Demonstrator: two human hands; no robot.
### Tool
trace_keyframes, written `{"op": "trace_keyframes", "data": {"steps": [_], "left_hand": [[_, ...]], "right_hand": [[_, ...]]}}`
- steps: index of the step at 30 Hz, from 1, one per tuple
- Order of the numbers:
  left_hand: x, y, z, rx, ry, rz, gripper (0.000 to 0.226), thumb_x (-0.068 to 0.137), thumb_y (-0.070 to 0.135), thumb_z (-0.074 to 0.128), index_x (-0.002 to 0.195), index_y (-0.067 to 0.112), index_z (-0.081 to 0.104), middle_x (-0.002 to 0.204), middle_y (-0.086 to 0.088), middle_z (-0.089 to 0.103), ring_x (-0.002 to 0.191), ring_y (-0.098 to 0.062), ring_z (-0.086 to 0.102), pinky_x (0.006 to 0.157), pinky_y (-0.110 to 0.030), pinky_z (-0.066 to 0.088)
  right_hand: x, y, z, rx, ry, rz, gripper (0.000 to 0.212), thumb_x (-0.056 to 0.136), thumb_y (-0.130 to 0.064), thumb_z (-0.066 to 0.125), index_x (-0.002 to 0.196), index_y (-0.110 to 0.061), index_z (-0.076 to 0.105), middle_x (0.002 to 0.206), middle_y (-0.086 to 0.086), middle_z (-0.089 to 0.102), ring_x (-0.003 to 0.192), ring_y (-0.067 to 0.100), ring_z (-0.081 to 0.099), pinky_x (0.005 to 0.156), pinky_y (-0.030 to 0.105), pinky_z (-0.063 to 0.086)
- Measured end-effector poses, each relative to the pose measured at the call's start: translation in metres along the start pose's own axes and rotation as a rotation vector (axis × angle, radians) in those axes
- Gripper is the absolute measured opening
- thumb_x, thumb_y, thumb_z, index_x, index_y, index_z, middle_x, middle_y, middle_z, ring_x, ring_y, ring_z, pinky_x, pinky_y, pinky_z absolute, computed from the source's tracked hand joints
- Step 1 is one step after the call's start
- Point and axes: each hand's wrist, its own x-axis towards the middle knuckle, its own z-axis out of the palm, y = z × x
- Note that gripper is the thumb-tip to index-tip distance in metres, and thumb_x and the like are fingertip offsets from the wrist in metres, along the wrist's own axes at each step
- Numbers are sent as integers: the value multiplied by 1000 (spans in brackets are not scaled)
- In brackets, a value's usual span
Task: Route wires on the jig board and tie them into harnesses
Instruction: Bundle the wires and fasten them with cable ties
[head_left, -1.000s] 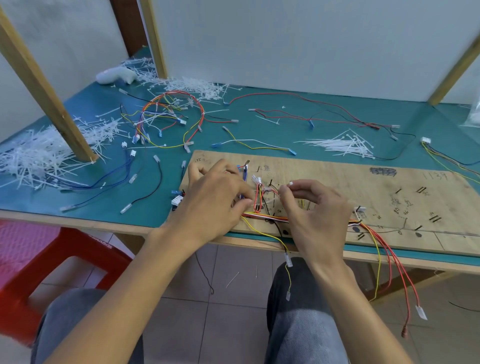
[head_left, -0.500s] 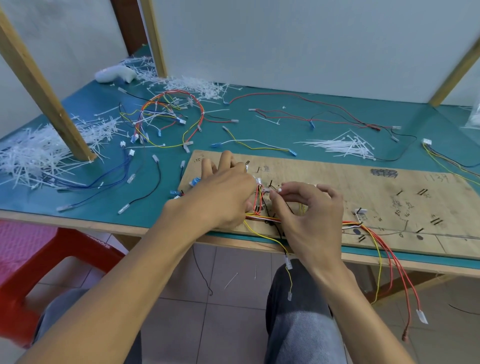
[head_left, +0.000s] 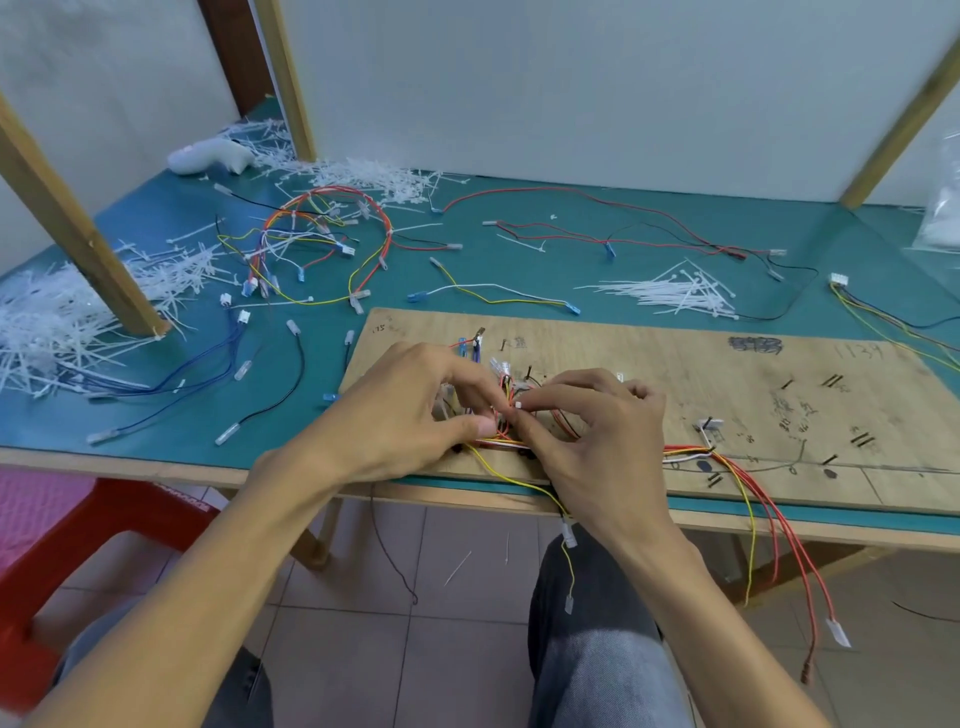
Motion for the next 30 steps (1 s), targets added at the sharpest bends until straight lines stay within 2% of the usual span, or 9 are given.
{"op": "trace_keyframes", "data": {"steps": [2, 5, 8, 11, 15, 18, 21, 25, 30], "left_hand": [[3, -4, 3, -37, 31, -16, 18, 88, 25, 86, 98, 40, 84, 90, 22, 76, 93, 4, 68, 80, -20, 49], [10, -4, 10, -131, 98, -25, 18, 86, 14, 86, 94, 30, 87, 88, 16, 70, 78, 10, 60, 68, -7, 37], [12, -4, 15, -133, 161, -24, 15, 86, 13, 86, 90, 28, 87, 89, 12, 76, 87, -3, 67, 75, -17, 44], [11, -4, 17, -142, 211, -26, 17, 84, 16, 88, 90, 32, 84, 83, 20, 77, 87, 1, 71, 78, -13, 45], [12, -5, 17, -247, 164, -41, 15, 81, 23, 89, 86, 29, 75, 84, 12, 79, 86, -7, 75, 82, -34, 52], [13, -5, 16, -256, 145, -14, 7, 80, 30, 85, 79, 30, 77, 82, 9, 78, 80, -12, 73, 83, -40, 56], [13, -2, 17, -240, 157, 10, 9, 78, 30, 84, 76, 36, 78, 80, 6, 76, 78, -25, 69, 78, -48, 53], [12, 0, 15, -203, 176, 21, 25, 77, 16, 91, 79, 38, 79, 82, 6, 74, 85, -18, 68, 85, -46, 52], [12, 3, 15, -145, 171, 28, 24, 76, 9, 92, 81, 31, 82, 86, 4, 71, 89, -16, 68, 91, -45, 51]], "right_hand": [[1, 1, 0, 2, -3, 13, 8, 85, -44, 85, 90, -39, 82, 95, -18, 72, 102, -1, 61, 95, 48, 36], [1, 1, -1, 10, -4, 14, 9, 84, -46, 85, 91, -40, 82, 94, -24, 68, 103, -3, 60, 96, 47, 36], [0, 0, -1, 28, -5, 6, 11, 86, -48, 83, 92, -39, 83, 98, -23, 70, 105, -3, 61, 96, 47, 36], [0, 1, -3, 42, -14, 21, 16, 89, -50, 78, 98, -39, 84, 104, -14, 74, 110, 0, 63, 98, 47, 35], [0, 3, -3, 66, -1, 25, 11, 87, -31, 86, 97, -35, 85, 101, -13, 75, 108, 3, 64, 97, 50, 36], [-1, 2, -2, 64, 16, 24, 14, 85, -28, 88, 95, -36, 84, 95, -17, 73, 106, 3, 63, 95, 49, 36], [0, 2, -2, 59, 26, 13, 16, 83, -26, 89, 95, -36, 84, 90, -28, 63, 103, 3, 63, 93, 47, 35], [0, 5, -1, 101, 37, 40, 16, 84, -28, 89, 95, -38, 84, 93, -23, 68, 102, 1, 64, 94, 46, 35], [0, 6, -1, 107, 41, 48, 17, 83, -29, 90, 94, -40, 83, 96, -17, 72, 102, 0, 64, 93, 42, 34]]}}
